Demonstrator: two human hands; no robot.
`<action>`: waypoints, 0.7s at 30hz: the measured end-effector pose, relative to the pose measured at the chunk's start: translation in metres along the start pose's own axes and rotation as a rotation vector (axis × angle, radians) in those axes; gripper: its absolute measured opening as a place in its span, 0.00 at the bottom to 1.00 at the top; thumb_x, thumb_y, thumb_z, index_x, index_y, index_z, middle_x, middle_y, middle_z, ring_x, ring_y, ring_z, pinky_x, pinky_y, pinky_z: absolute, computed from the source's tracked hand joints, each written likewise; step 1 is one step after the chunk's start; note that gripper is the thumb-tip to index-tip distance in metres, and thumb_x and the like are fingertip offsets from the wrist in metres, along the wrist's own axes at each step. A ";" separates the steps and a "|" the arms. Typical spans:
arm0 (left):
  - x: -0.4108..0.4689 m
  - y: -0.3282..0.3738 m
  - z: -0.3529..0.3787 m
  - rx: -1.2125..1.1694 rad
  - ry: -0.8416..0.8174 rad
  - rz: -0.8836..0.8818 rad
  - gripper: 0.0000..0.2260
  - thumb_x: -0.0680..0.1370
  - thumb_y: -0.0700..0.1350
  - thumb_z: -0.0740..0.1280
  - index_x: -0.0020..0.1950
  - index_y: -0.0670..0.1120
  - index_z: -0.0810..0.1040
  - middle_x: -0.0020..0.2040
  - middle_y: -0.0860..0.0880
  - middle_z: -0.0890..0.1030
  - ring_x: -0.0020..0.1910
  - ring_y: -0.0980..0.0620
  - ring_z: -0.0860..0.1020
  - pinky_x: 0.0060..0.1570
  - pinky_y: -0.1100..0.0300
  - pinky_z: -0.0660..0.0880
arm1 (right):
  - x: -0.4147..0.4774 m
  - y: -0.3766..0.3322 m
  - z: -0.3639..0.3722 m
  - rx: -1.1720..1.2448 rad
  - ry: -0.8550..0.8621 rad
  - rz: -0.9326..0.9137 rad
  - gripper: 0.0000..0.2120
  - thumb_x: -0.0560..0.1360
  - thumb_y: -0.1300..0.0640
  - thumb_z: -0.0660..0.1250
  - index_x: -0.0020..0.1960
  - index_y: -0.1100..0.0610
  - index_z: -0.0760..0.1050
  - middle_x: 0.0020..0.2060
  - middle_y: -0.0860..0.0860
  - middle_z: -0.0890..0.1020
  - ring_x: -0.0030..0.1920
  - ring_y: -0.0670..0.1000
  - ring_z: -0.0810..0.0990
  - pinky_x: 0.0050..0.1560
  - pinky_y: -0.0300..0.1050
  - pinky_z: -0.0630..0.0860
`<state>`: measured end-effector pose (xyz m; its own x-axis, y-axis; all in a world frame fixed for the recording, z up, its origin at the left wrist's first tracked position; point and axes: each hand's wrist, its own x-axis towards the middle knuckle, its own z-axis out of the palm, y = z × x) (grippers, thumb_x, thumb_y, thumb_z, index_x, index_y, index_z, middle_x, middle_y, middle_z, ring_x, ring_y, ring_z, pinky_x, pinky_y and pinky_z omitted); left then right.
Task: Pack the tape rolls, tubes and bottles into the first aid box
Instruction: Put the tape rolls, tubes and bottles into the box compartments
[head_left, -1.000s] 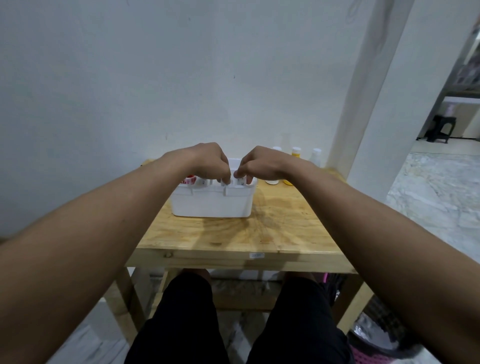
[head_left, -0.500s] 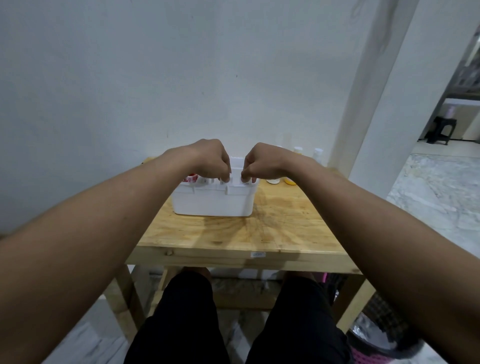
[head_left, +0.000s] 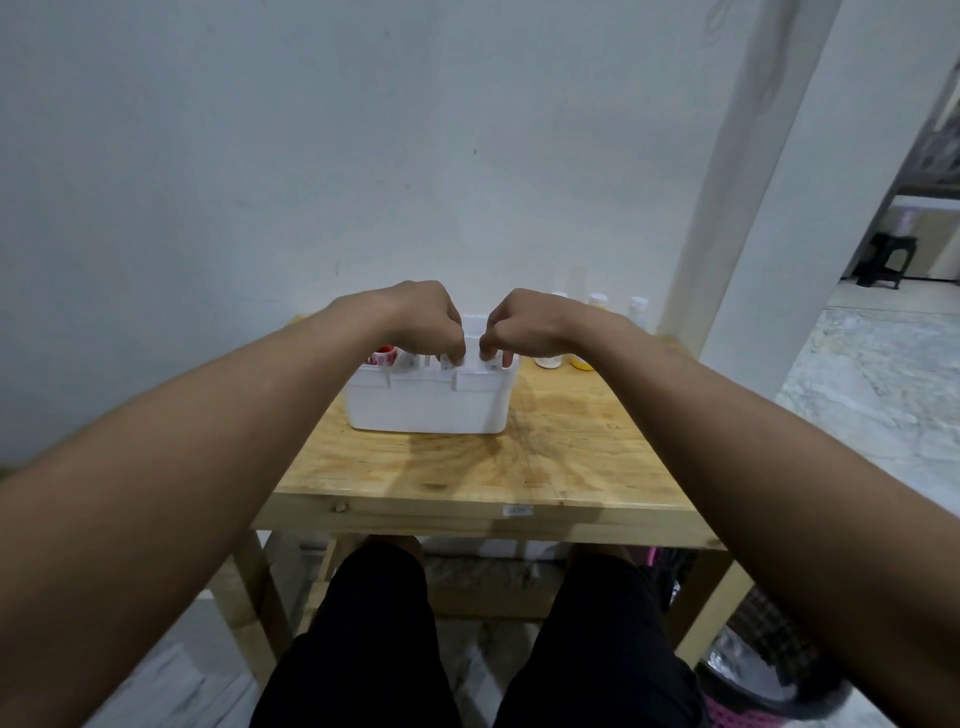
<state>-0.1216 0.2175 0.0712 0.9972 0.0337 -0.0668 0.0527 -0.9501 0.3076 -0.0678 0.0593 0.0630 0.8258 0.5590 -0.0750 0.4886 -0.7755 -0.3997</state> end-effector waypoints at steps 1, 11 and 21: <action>0.000 0.000 0.000 -0.004 0.000 -0.002 0.13 0.73 0.49 0.72 0.57 0.50 0.85 0.55 0.50 0.83 0.55 0.47 0.79 0.50 0.55 0.77 | 0.000 0.000 0.000 0.005 0.001 0.003 0.09 0.72 0.49 0.67 0.44 0.53 0.84 0.40 0.49 0.87 0.48 0.51 0.80 0.46 0.46 0.73; 0.002 -0.004 0.001 -0.019 -0.014 -0.007 0.12 0.73 0.50 0.72 0.55 0.51 0.86 0.52 0.53 0.84 0.54 0.48 0.80 0.55 0.52 0.78 | 0.002 0.004 0.002 0.019 0.007 0.018 0.12 0.74 0.48 0.67 0.48 0.54 0.84 0.41 0.49 0.87 0.50 0.50 0.81 0.52 0.47 0.75; 0.009 -0.003 -0.002 -0.056 0.049 0.002 0.14 0.72 0.53 0.71 0.55 0.51 0.86 0.55 0.52 0.83 0.57 0.48 0.78 0.59 0.50 0.77 | 0.002 0.007 -0.003 0.087 0.105 0.004 0.20 0.77 0.41 0.62 0.52 0.55 0.83 0.43 0.50 0.86 0.50 0.50 0.80 0.47 0.46 0.72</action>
<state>-0.1130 0.2213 0.0716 0.9987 0.0480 -0.0198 0.0519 -0.9313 0.3605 -0.0617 0.0543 0.0633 0.8548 0.5187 0.0175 0.4630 -0.7468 -0.4774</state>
